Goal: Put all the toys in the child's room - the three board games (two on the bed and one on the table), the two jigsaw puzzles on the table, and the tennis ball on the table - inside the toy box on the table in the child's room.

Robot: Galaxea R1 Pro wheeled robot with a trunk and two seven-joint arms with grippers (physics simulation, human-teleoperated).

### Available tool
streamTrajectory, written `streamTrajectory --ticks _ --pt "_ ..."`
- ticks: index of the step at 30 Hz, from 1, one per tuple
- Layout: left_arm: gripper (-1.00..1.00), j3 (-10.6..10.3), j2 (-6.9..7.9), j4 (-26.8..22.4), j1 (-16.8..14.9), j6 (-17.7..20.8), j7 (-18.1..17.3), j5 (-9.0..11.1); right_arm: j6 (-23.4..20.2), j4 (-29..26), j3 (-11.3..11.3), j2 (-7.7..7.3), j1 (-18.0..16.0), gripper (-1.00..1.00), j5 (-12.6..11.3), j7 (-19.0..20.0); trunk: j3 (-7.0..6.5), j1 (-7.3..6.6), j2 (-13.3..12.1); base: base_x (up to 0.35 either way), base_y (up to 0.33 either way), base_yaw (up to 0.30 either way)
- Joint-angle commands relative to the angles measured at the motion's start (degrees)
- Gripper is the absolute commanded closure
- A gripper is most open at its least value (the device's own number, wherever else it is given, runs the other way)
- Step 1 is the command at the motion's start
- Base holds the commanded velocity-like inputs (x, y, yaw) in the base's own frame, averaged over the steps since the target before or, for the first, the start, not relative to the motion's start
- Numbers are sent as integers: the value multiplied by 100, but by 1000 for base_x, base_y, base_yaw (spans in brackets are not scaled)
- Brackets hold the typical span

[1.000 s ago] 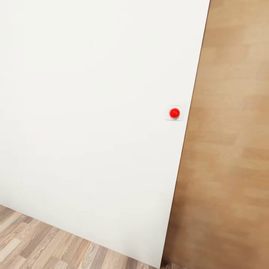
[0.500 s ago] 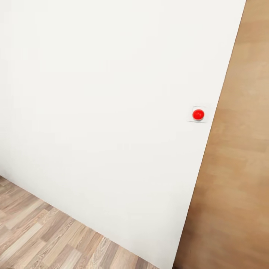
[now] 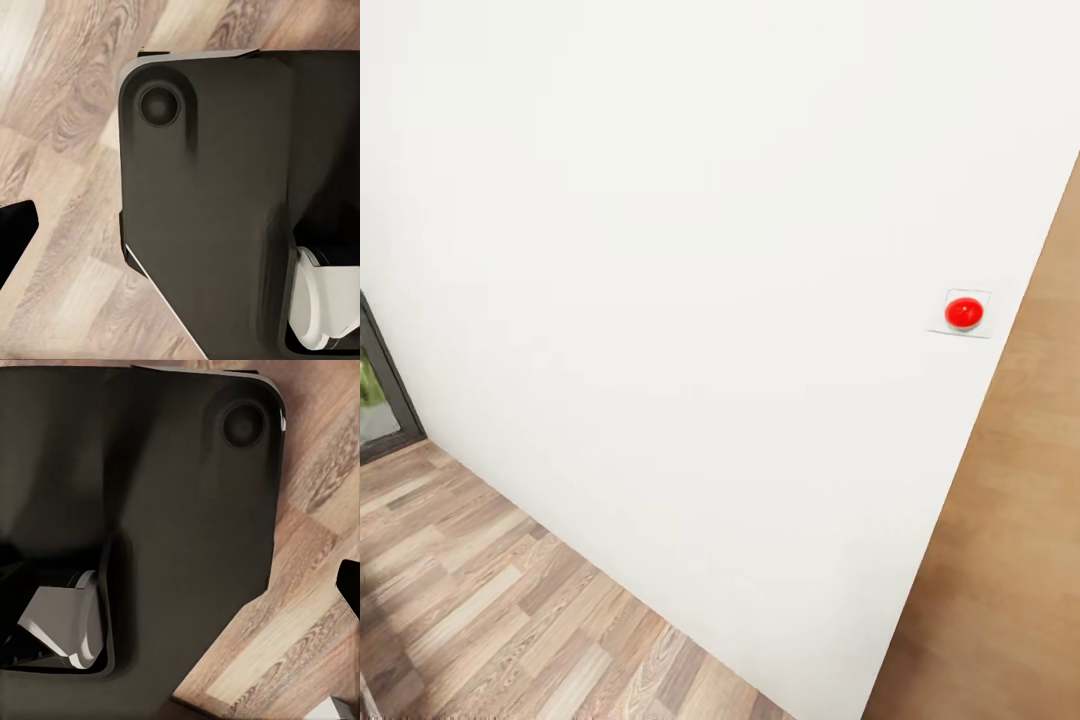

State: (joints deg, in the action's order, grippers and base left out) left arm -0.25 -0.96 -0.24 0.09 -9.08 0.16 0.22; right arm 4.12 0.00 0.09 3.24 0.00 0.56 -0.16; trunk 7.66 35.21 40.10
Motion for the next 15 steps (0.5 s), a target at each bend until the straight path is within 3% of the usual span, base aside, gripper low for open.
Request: streamTrajectory --ticks 1,15 --pt "-100 -4 -1 -2 0 -14 2 2 19 0 0 1 0 -100 6 -2 6 2 6 0 0 279" --pt "-100 -5 -1 -3 2 -14 2 -3 22 0 0 8 0 -100 6 -2 6 2 6 0 0 279"
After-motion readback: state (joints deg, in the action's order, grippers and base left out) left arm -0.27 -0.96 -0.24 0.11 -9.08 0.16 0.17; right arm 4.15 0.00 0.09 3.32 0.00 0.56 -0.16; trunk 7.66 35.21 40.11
